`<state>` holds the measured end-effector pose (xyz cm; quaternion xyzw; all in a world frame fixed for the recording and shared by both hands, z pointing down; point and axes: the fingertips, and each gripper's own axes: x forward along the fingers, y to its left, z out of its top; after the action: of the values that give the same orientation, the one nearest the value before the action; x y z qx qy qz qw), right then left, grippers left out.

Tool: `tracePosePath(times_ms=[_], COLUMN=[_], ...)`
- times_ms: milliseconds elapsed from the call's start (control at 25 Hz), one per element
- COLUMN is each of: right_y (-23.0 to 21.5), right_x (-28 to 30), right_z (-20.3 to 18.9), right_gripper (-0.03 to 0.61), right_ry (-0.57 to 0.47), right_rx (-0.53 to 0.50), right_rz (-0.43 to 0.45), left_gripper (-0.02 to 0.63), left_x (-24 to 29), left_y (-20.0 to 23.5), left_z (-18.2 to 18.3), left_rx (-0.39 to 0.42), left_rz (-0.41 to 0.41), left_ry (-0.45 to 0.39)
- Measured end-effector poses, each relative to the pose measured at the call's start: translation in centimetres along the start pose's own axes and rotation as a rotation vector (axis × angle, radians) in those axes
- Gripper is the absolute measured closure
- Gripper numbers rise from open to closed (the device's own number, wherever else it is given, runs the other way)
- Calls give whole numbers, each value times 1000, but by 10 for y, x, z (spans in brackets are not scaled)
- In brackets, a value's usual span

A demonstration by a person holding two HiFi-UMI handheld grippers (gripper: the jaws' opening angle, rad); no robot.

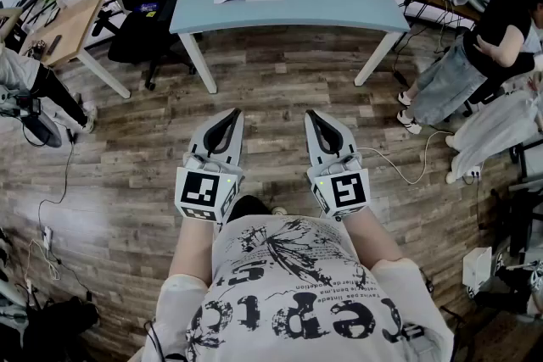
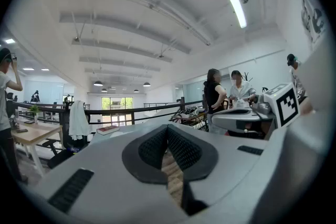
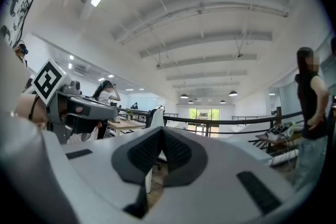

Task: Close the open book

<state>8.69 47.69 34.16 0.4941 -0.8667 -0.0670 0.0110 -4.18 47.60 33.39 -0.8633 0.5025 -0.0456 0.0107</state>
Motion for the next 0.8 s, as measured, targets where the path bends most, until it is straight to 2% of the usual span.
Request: tracePosePath(times_ms=[400, 640, 800], right_y=[-16, -25, -27], right_x=[10, 17, 33], right_z=[-12, -19, -31], right_gripper=[571, 568, 568], right_ry=[27, 42, 61], right_rx=[8, 66, 52], right_rz=[-2, -20, -22], left_gripper=[597, 597, 597], left_x=[18, 25, 33], left_y=[1, 9, 23], left_z=[-10, -14, -25], left_rx=[-26, -38, -45], left_rz=[4, 22, 27], left_ry=[14, 31, 52])
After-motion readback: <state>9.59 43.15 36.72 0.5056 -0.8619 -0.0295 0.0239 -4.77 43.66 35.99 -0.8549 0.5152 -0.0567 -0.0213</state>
